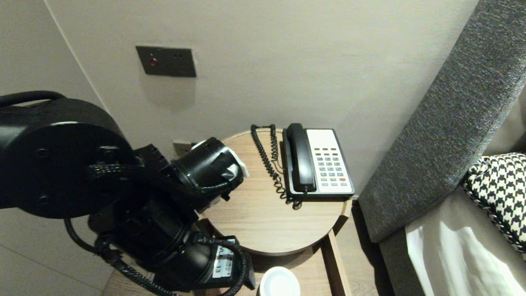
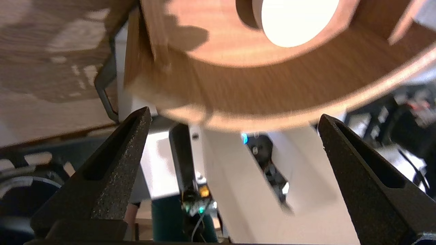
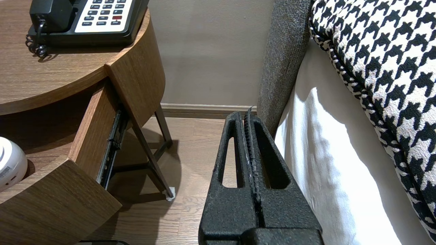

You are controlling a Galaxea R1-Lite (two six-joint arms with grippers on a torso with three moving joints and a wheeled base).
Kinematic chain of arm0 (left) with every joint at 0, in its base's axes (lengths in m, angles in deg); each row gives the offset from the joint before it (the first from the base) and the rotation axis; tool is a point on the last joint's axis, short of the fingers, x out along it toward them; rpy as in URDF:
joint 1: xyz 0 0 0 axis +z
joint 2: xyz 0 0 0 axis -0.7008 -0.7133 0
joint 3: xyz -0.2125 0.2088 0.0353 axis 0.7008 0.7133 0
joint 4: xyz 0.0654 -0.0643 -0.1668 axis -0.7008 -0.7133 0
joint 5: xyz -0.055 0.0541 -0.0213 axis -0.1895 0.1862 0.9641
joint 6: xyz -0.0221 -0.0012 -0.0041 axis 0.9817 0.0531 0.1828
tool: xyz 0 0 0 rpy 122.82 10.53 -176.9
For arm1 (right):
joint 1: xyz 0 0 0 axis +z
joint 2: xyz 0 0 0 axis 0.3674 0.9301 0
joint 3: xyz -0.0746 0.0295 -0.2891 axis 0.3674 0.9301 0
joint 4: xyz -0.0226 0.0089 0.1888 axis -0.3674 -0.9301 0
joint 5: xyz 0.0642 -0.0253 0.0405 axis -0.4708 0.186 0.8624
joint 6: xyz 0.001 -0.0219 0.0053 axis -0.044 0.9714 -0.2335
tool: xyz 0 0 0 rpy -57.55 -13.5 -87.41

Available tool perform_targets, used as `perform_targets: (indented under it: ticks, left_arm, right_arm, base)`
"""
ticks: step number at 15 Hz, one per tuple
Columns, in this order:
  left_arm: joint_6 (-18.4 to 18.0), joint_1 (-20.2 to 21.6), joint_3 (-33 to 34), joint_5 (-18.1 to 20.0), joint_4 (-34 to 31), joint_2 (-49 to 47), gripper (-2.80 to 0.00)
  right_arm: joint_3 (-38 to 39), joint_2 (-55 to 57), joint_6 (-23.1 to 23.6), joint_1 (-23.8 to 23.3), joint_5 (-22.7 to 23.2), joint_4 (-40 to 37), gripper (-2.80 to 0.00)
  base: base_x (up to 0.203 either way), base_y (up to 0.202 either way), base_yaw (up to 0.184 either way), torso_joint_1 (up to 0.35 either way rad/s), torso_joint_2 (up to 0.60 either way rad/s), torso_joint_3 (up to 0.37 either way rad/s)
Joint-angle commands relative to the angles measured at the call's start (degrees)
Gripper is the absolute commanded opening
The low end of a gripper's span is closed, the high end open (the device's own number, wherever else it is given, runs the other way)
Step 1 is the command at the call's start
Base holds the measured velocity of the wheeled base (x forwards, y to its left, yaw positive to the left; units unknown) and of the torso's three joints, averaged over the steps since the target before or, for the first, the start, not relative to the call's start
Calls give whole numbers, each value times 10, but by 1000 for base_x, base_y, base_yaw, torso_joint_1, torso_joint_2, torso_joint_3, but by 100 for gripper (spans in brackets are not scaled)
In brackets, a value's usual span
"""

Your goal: Take the remote control out of the drawer one by one and place them on the table

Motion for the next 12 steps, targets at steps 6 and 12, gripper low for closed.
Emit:
perform_targets:
  ticks: [6, 12]
  left_arm:
    - [5, -16, -103, -18, -9, -149, 0]
    - [31, -38, -149, -18, -17, -206, 0]
  right_arm:
    - [23, 1, 0, 0, 0, 1, -280]
    - [23, 1, 0, 0, 0, 1, -280]
  base:
    - [0, 0, 0, 0, 0, 0]
    - [0, 0, 0, 0, 0, 0]
